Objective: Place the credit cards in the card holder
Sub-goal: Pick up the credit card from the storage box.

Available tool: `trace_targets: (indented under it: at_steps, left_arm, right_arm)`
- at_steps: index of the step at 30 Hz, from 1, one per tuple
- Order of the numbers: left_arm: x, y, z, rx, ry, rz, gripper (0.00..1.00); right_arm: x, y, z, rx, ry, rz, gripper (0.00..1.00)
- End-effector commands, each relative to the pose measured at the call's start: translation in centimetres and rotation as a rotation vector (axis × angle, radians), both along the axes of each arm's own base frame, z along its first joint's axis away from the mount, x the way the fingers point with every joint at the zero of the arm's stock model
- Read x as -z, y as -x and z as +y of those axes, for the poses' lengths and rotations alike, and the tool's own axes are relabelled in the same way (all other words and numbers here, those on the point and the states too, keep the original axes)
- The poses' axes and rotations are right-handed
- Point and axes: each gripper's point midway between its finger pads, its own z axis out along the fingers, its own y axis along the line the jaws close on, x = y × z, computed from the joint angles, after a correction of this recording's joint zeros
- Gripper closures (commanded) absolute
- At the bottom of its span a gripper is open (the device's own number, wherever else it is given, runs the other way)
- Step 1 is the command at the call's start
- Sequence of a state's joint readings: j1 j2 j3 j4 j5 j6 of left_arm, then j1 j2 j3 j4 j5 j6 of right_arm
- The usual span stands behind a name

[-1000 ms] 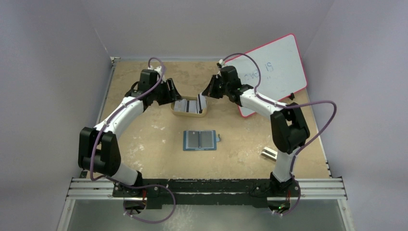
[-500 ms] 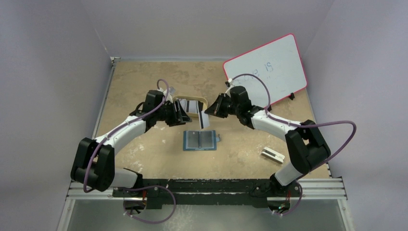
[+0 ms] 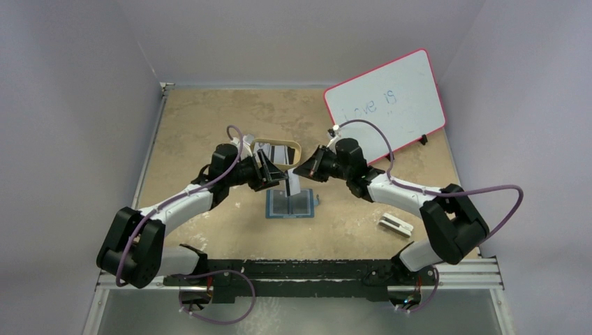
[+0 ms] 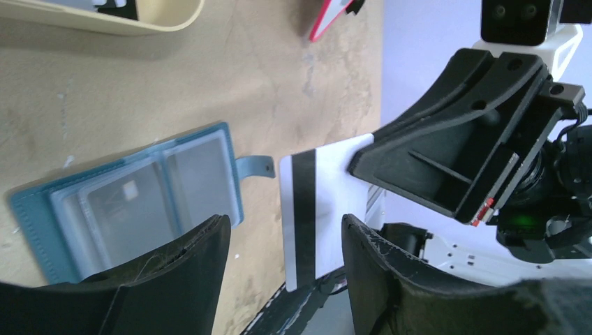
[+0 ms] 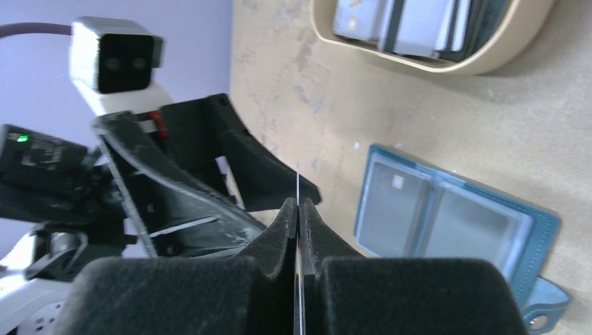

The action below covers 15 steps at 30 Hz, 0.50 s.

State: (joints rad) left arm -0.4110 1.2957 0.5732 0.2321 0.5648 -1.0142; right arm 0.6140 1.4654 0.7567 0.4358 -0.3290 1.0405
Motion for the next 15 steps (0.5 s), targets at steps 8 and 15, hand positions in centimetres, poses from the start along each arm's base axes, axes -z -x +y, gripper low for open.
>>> trace_targets:
  at_steps: [8, 15]
  left_arm:
    - [-10.4, -0.5, -1.8, -0.013, 0.442, -0.142, 0.85]
    - [-12.4, -0.5, -1.0, -0.084, 0.557, -0.108, 1.0]
  right_arm:
    - [-4.7, 0.4, 1.3, -0.081, -0.143, -0.096, 0.93]
    - [-4.3, 0.3, -2.1, -0.164, -0.133, -0.116, 0.63]
